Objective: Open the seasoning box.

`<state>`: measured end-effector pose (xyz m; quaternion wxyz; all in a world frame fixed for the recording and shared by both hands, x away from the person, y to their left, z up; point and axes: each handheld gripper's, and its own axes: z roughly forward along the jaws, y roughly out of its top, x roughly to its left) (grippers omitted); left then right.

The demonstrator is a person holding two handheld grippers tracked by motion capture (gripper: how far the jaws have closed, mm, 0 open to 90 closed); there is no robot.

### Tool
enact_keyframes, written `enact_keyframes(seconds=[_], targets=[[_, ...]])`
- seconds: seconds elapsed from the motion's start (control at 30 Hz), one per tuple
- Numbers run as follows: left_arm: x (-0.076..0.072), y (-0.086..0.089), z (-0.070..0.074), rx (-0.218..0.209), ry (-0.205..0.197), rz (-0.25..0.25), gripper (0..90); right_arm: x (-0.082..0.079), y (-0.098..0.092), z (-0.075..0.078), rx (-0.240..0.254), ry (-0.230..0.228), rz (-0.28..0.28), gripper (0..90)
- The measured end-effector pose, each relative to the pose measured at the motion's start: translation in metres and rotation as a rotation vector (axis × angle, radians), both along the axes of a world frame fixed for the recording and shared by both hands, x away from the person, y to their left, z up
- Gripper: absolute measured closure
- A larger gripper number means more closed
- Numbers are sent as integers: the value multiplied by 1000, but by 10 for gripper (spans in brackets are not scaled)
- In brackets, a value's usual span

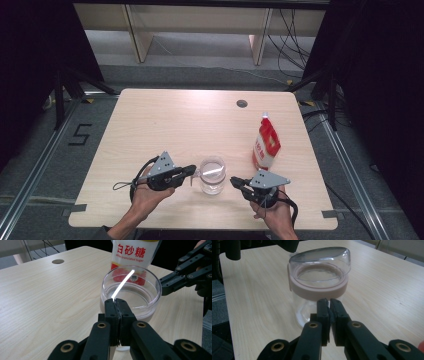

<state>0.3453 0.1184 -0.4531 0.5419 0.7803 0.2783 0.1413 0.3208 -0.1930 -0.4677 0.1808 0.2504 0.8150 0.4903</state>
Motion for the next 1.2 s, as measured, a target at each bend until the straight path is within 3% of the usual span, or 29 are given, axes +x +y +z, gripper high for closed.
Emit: enact_keyframes(seconds=[0.17, 0.53, 0.57, 0.6, 0.67, 0.73, 0.77, 0.8, 0.87, 0.9, 0.93, 0.97, 1.1, 1.2], targets=[[0, 0, 0, 5, -4, -6, 877, 2, 4, 1, 1, -22, 20, 866], [1, 1, 0, 10, -13, -17, 877, 7, 12, 4, 13, -15, 14, 867], [0, 0, -1, -10, 13, -1, 876, 9, 13, 5, 12, -19, 20, 867], [0, 0, -1, -10, 13, -1, 876, 9, 13, 5, 12, -19, 20, 867], [1, 1, 0, 3, -7, -20, 873, 10, 16, 4, 18, -21, 17, 867], [0, 1, 1, 3, 8, -12, 845, 10, 16, 5, 11, -18, 27, 870], [1, 2, 1, -10, 4, -22, 812, 10, 16, 5, 10, -18, 14, 870], [0, 3, 2, -53, 18, -14, 758, 9, 18, 5, 19, -4, 14, 870], [-1, 6, 4, -72, 31, -13, 690, 11, 18, 5, 22, -13, 20, 870], [-1, 6, 4, -72, 31, -13, 662, 11, 18, 5, 22, -13, 20, 870], [-2, 8, 6, -67, 25, -23, 662, 12, 18, 5, 16, -47, 24, 870], [-3, 9, 6, -69, 25, -27, 622, 11, 19, 6, 18, -19, 21, 870], [-6, 15, 7, -70, 48, -2, 508, 11, 20, 8, 28, -29, 21, 870], [-7, 18, 5, -34, 42, -17, 428, 10, 20, 10, 33, -24, 28, 870]])
